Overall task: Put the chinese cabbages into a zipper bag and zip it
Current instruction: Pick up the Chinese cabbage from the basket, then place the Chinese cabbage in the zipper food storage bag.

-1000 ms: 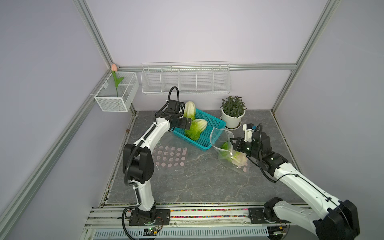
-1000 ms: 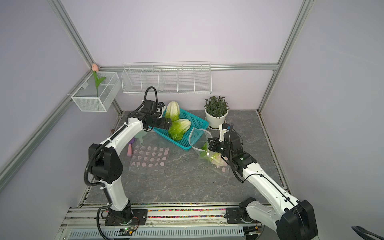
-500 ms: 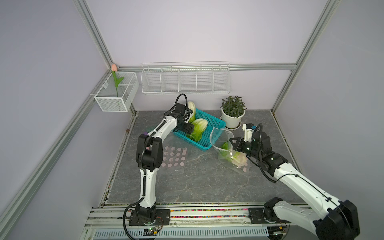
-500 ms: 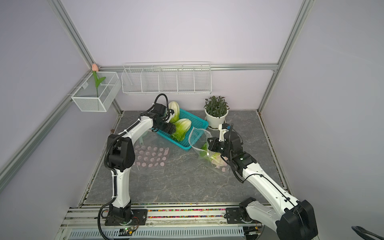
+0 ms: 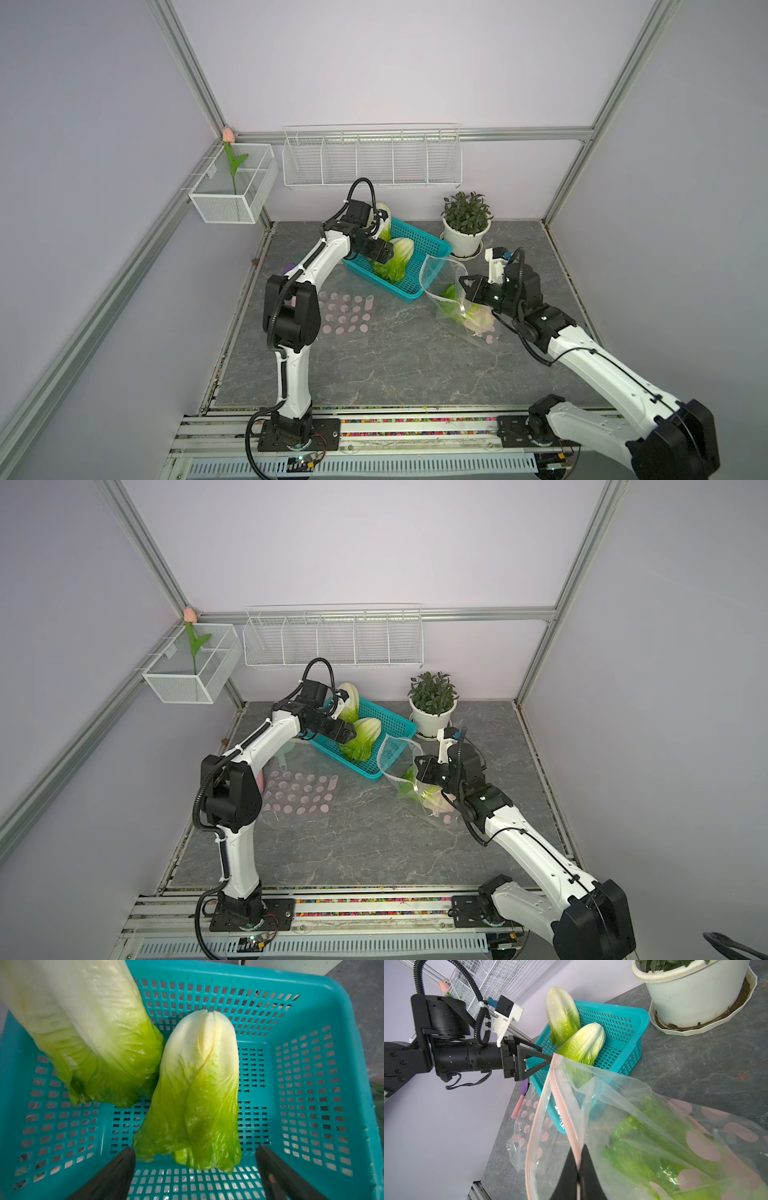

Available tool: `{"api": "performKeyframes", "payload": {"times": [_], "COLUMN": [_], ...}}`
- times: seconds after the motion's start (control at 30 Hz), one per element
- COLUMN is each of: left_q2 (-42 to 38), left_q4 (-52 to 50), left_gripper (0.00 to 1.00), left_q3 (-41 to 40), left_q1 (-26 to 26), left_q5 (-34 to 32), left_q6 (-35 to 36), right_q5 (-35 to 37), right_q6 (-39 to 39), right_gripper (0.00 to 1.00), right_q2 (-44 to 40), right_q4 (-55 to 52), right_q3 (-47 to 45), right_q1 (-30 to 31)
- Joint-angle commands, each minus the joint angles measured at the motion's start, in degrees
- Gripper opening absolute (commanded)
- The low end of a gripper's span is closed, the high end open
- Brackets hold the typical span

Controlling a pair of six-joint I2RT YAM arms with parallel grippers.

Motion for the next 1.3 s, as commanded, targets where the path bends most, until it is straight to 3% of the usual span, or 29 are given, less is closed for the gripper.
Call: {"api": "performKeyframes", "payload": {"times": [0.0, 0.27, 0.4, 0.5, 0.63, 0.67, 1.1, 1.27], "left_q2": [4.21, 9.91, 10.64, 9.14, 5.32, 4.10, -12.17, -18.13], "left_q4": [-1.42, -3.66, -3.31, -2.55, -2.94, -3.67, -22.41, -26.29], "left_gripper": [0.94, 0.87, 0.73, 0.52, 0.06, 0.00, 0.00, 0.00], "left_q3": [0.13, 1.95, 2.51, 2.04, 1.54, 1.62, 5.77, 6.26], "left_q1": [-1.11, -3.74, -4.03, -4.14, -4.12, -4.08, -5.06, -9.95], "left_q5": [-0.31, -8.54, -12.16, -9.88, -8.41, -7.66, 3.41, 7.78], "left_q6": [0.66, 4.00, 5.55, 8.18, 10.04, 10.59, 6.85, 5.91], "right_q5": [0.68, 0.78, 0.68, 1.02, 1.43, 1.83, 7.66, 9.44], "right_q6": [-0.45, -0.50, -0.40, -0.52, -1.39, -1.86, -15.22, -20.07], "right_gripper": [0.07, 0.07, 0.07, 0.07, 0.07, 0.07, 0.07, 0.07], "right_q2": [0.47, 0.81, 1.01, 0.56, -0.20, -0.59, -3.42, -2.29], "right_q4": [1.19, 1.57, 1.88, 1.48, 0.42, -0.28, -13.36, -16.12], "right_q3": [-0.70, -0.83, -0.97, -1.07, -0.98, -0.83, 5.15, 9.49], "right_q1": [0.22, 0.17, 0.22, 0.22, -0.02, -0.10, -2.33, -2.26]}}
